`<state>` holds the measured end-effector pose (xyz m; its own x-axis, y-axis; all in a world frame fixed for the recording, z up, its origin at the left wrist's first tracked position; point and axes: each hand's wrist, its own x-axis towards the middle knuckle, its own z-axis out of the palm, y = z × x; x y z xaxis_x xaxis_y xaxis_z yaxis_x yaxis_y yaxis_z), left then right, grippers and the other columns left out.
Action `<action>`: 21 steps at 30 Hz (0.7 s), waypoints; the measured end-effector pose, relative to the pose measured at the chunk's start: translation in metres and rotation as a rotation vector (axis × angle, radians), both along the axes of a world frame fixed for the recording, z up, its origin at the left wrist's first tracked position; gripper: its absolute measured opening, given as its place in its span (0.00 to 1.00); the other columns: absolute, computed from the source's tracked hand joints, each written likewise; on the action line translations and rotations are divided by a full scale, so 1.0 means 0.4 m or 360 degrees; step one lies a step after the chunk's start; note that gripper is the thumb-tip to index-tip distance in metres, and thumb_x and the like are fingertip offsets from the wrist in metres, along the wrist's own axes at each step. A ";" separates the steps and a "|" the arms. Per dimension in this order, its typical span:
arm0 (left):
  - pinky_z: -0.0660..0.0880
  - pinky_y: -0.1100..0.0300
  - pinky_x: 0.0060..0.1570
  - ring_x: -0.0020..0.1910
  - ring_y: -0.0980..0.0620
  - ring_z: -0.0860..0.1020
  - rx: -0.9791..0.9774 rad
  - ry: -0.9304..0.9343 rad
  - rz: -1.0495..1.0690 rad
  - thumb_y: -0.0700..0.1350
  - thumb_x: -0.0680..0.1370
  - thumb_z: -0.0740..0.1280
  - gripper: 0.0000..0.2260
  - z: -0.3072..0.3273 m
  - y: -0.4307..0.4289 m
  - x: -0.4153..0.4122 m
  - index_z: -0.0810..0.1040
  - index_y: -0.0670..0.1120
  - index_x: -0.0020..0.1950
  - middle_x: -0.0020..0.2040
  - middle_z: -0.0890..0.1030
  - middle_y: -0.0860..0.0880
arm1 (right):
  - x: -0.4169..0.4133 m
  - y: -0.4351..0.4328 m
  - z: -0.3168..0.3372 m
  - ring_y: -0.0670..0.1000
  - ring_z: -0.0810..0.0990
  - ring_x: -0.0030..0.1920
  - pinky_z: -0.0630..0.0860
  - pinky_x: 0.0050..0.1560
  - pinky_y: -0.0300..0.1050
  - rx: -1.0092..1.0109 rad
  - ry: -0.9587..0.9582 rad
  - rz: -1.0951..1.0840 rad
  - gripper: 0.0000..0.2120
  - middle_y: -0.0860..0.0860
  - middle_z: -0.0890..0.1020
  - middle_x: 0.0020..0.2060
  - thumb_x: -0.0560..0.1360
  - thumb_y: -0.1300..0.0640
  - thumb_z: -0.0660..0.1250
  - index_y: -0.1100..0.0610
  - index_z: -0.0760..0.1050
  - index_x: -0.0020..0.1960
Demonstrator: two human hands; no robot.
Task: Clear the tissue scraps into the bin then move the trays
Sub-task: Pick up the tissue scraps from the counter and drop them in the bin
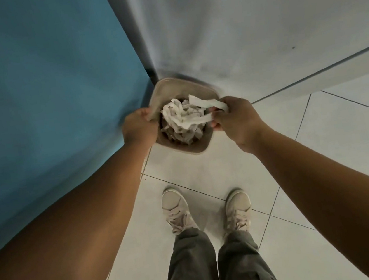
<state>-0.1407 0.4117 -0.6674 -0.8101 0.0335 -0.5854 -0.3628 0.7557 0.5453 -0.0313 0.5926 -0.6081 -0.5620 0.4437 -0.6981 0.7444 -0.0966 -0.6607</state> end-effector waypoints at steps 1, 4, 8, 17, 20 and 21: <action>0.77 0.59 0.55 0.53 0.50 0.81 0.0032 -0.0015 0.0035 0.39 0.74 0.67 0.15 0.001 -0.012 0.006 0.81 0.47 0.61 0.56 0.83 0.49 | -0.025 -0.009 -0.008 0.52 0.82 0.36 0.82 0.47 0.55 -0.0007 0.0037 -0.0021 0.10 0.57 0.83 0.38 0.75 0.67 0.62 0.54 0.78 0.45; 0.78 0.56 0.52 0.49 0.51 0.81 0.0092 -0.0009 0.0089 0.38 0.74 0.68 0.13 -0.001 -0.044 0.032 0.81 0.47 0.58 0.55 0.83 0.49 | -0.085 -0.038 -0.057 0.53 0.83 0.37 0.83 0.45 0.54 0.0047 0.0065 -0.0008 0.12 0.57 0.83 0.39 0.75 0.67 0.61 0.52 0.76 0.45; 0.76 0.59 0.56 0.51 0.53 0.80 0.0122 -0.0021 0.0036 0.39 0.75 0.68 0.14 -0.015 -0.069 0.068 0.80 0.47 0.60 0.55 0.82 0.51 | -0.099 -0.072 -0.153 0.54 0.82 0.45 0.83 0.43 0.53 0.0077 -0.0084 0.0131 0.11 0.51 0.81 0.43 0.76 0.62 0.63 0.52 0.77 0.56; 0.73 0.62 0.57 0.54 0.53 0.79 0.0181 0.0023 -0.0008 0.39 0.76 0.67 0.17 0.110 -0.068 0.100 0.74 0.47 0.65 0.57 0.80 0.50 | -0.055 -0.064 -0.095 0.53 0.76 0.55 0.72 0.45 0.41 0.0129 -0.0269 0.0441 0.23 0.52 0.77 0.61 0.76 0.65 0.59 0.51 0.71 0.69; 0.71 0.65 0.56 0.58 0.52 0.79 0.0186 0.0089 -0.0080 0.40 0.76 0.67 0.16 0.217 -0.055 0.113 0.76 0.47 0.64 0.59 0.81 0.49 | -0.026 -0.053 0.012 0.51 0.77 0.55 0.71 0.38 0.32 0.0174 -0.0231 0.0508 0.19 0.50 0.78 0.62 0.76 0.61 0.61 0.50 0.75 0.65; 0.69 0.66 0.55 0.58 0.52 0.79 0.0168 0.0123 -0.0121 0.40 0.77 0.67 0.16 0.263 -0.049 0.118 0.76 0.47 0.64 0.59 0.81 0.49 | -0.016 -0.051 0.056 0.51 0.78 0.55 0.72 0.37 0.31 0.0187 -0.0214 0.0536 0.18 0.51 0.78 0.62 0.76 0.60 0.62 0.52 0.75 0.65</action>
